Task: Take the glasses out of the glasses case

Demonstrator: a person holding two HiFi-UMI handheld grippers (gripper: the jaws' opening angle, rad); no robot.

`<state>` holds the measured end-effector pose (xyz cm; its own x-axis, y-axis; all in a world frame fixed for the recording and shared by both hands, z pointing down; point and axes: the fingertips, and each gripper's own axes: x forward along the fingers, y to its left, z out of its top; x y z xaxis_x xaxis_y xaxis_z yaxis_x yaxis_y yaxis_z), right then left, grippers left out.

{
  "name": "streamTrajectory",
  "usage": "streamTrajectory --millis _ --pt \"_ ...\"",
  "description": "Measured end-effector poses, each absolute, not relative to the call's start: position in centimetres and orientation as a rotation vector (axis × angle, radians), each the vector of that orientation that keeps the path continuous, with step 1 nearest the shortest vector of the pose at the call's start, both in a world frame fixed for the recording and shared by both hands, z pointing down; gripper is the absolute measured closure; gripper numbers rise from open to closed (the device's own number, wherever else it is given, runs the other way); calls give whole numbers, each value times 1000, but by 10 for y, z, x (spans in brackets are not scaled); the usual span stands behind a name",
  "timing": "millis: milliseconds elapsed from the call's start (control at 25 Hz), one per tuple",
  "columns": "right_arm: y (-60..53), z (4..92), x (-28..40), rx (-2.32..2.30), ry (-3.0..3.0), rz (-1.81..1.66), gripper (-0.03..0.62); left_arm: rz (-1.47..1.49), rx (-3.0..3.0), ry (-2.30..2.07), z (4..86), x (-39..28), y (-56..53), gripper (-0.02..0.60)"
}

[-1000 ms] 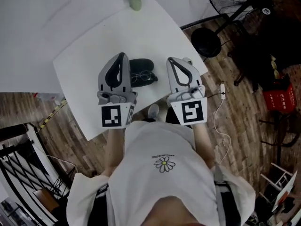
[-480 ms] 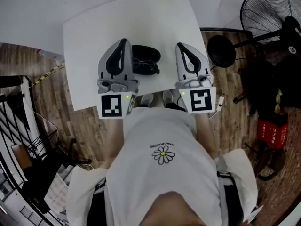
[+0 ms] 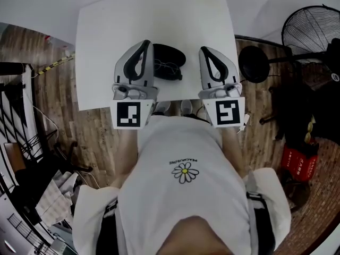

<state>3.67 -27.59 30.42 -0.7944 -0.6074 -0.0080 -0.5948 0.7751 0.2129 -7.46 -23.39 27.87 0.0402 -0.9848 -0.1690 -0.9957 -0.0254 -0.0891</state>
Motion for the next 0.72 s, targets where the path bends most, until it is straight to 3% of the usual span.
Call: streamTrajectory --millis 200,320,360,560,720 --pt "-273 310 31 967 -2877 -321 585 26 -2147 2005 279 -81 -238 548" --pt "-272 314 32 974 -2857 -300 585 -82 -2240 1855 279 -76 -249 438" --pt "-271 315 32 979 -2852 -293 585 -117 -2280 1786 278 -73 -253 426" --pt "-269 324 35 995 -2825 -261 585 -265 -2414 1481 273 -61 -264 414" --pt "-269 331 38 1006 -2789 -237 585 -551 -2428 1281 297 -59 -270 395"
